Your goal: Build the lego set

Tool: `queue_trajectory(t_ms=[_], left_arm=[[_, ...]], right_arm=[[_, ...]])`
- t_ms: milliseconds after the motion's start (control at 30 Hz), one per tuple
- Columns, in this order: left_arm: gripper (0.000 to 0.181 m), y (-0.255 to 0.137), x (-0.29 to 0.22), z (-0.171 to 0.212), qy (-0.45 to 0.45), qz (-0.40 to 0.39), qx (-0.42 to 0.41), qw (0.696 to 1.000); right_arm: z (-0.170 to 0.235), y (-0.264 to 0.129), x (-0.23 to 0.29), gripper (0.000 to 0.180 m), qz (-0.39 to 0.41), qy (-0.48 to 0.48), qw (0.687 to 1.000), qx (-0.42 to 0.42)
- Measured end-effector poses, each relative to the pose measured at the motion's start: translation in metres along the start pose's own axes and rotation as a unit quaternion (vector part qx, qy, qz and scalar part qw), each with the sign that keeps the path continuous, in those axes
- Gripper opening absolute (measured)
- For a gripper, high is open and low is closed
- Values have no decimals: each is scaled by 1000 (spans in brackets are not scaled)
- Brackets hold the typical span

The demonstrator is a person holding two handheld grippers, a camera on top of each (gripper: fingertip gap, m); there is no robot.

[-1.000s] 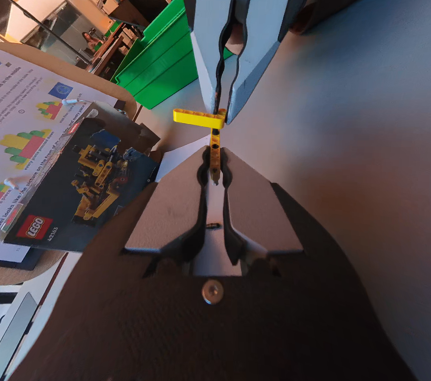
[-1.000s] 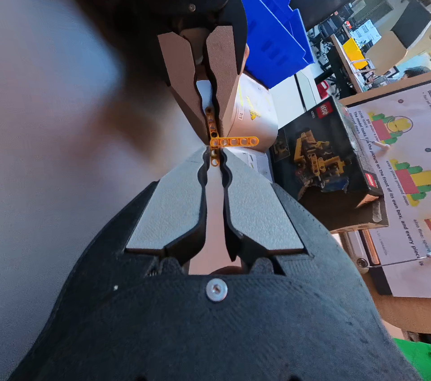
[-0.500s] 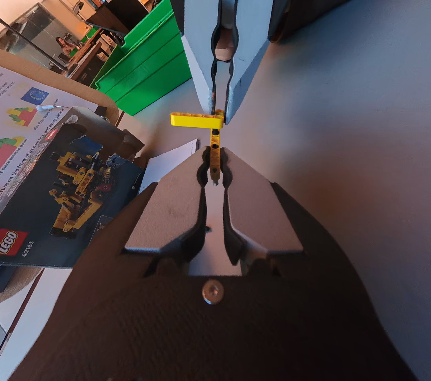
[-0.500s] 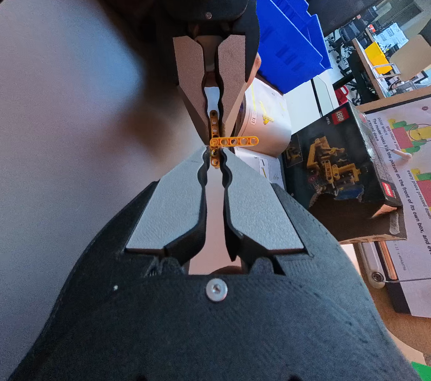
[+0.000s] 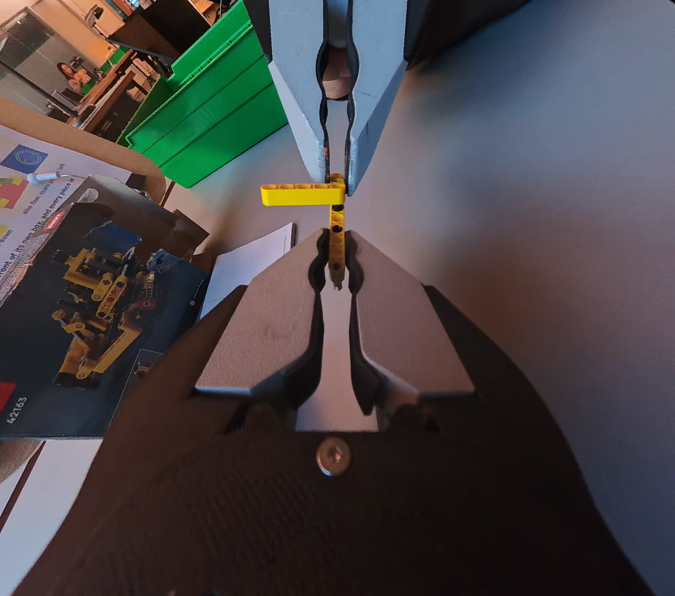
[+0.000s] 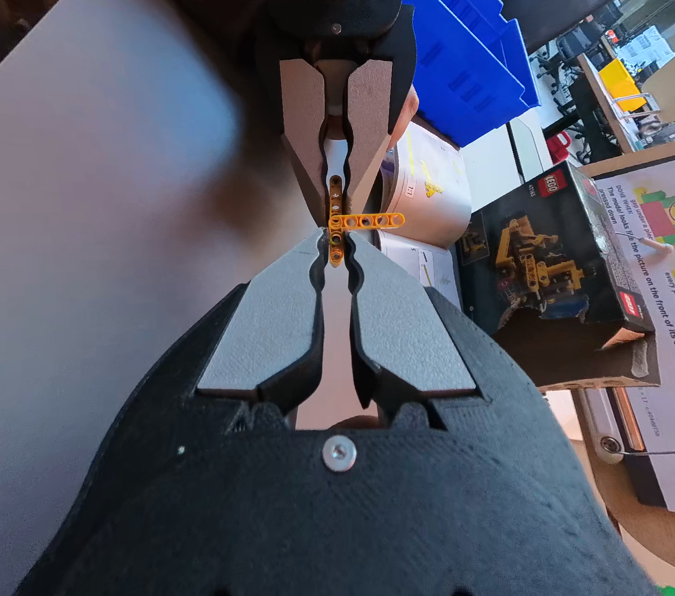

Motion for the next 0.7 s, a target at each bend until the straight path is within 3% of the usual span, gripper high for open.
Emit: queue_trajectory(t_ms=[200,400,567,700], left_arm=[[5,-1,-1,-3,-11,8,-11,1000],[5,-1,-3,-7,-17,16,-22,999],[5,-2,-3,-8,-18,14,-27,999],[5,-2,-3,-9,-26,15,-30,999]], right_arm=[[-4,-1,1,5,1,-10,1000,4],[-17,-9,-3,5,-8,29,998,-49],[-18,-21,-11,5,11,-8,999,-35],[-22,-28,-15,5,3,35,997,-64]])
Point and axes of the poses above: each gripper's, where its closed fingertips meet, y out along the fingers, z out of its underside, x = y × z across the jaws, the point moved 2 cm from there along -y, back along the fingers, and after that the axes turned 11 degrees about -x, right-handed, at the moved point
